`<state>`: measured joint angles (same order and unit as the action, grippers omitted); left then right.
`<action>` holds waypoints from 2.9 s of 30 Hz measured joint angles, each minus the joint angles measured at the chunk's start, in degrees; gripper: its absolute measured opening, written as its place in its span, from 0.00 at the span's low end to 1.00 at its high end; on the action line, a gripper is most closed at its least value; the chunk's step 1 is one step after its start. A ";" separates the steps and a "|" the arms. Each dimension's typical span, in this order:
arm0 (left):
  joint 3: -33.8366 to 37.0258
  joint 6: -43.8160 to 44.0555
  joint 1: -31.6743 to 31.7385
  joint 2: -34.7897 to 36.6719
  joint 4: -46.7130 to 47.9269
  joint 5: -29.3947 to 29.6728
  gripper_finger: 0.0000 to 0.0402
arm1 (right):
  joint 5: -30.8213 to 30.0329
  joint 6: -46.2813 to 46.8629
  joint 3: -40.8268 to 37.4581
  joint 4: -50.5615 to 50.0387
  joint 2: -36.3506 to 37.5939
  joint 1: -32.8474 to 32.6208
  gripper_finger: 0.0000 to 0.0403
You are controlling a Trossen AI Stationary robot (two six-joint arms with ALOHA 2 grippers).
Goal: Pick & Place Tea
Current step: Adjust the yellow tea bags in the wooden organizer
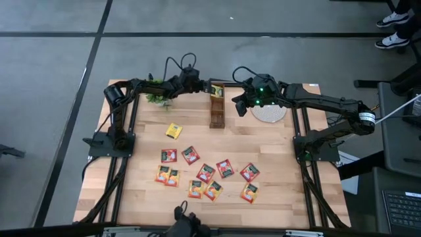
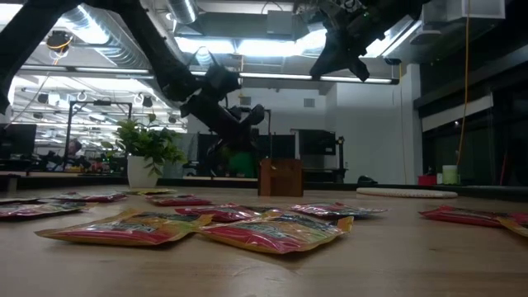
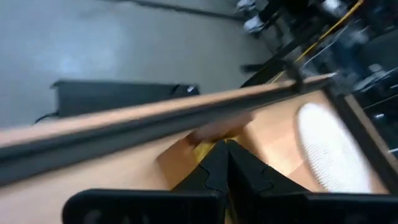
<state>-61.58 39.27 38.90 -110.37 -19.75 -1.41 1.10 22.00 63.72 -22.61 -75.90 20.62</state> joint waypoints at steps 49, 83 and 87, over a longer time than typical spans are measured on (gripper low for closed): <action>0.00 -4.90 -3.69 -0.23 -4.90 0.15 0.00 | -0.02 0.44 0.00 0.00 0.00 0.00 0.01; -21.32 -18.92 -2.24 -6.30 38.51 0.77 0.00 | -1.53 0.31 0.00 0.02 0.00 0.00 0.01; -21.32 -17.38 -2.21 -6.29 36.57 -1.53 0.00 | -1.53 0.29 0.00 0.02 0.00 0.00 0.01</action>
<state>-82.89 21.90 36.69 -116.66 16.82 -2.94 -0.43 22.29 63.72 -22.59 -75.90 20.62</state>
